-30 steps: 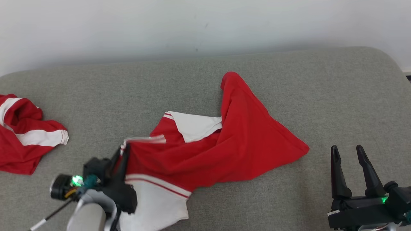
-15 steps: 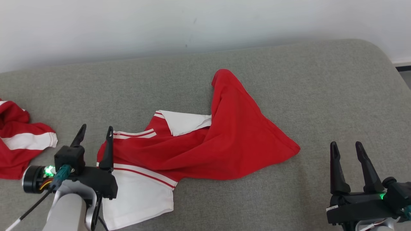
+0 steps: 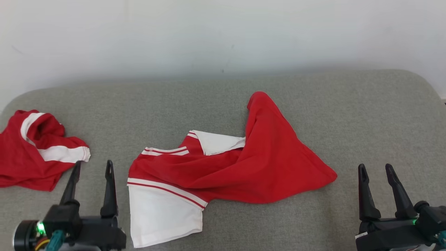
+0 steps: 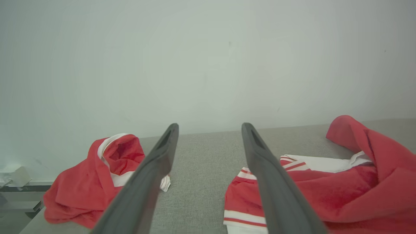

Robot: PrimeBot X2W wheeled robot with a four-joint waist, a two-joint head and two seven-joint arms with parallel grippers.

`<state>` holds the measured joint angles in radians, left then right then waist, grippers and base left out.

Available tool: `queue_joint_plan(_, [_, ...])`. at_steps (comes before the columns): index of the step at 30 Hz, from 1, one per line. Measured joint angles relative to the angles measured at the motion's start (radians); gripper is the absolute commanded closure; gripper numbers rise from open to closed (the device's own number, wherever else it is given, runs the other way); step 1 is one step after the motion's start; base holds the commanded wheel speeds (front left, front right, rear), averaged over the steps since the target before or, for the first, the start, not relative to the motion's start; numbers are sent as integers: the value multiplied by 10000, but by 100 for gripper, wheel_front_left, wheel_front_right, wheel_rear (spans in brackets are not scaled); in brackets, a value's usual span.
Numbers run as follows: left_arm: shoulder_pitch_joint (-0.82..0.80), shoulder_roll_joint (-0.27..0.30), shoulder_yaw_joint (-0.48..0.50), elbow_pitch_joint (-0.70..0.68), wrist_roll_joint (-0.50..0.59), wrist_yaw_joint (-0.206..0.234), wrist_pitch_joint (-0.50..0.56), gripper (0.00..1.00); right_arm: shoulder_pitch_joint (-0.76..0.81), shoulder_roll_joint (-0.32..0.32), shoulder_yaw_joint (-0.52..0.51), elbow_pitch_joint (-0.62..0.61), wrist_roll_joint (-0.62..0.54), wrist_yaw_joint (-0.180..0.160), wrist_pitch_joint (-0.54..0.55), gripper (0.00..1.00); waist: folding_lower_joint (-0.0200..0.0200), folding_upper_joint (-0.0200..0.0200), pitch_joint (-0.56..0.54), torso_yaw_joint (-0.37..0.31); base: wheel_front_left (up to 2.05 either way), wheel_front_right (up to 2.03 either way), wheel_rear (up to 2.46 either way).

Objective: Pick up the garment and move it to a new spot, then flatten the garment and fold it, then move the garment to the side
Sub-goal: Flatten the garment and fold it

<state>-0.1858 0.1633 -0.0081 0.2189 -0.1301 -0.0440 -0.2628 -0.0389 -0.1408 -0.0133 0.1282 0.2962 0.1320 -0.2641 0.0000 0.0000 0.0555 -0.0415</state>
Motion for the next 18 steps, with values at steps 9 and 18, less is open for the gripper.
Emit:
queue_joint_plan(9, [1368, -395, 186, -980, 58, -211, 2, 0, 197, -272, 238, 178, 17, 0, 0, 0, 0, 0, -480, 223, 0, 0, 0])
queue_joint_plan(18, [2310, -683, 562, -1367, 46, -148, 2, 0, 571, -453, 253, 219, 96, 0, 0, 0, -1, 0, -597, 198, 0, 0, 0])
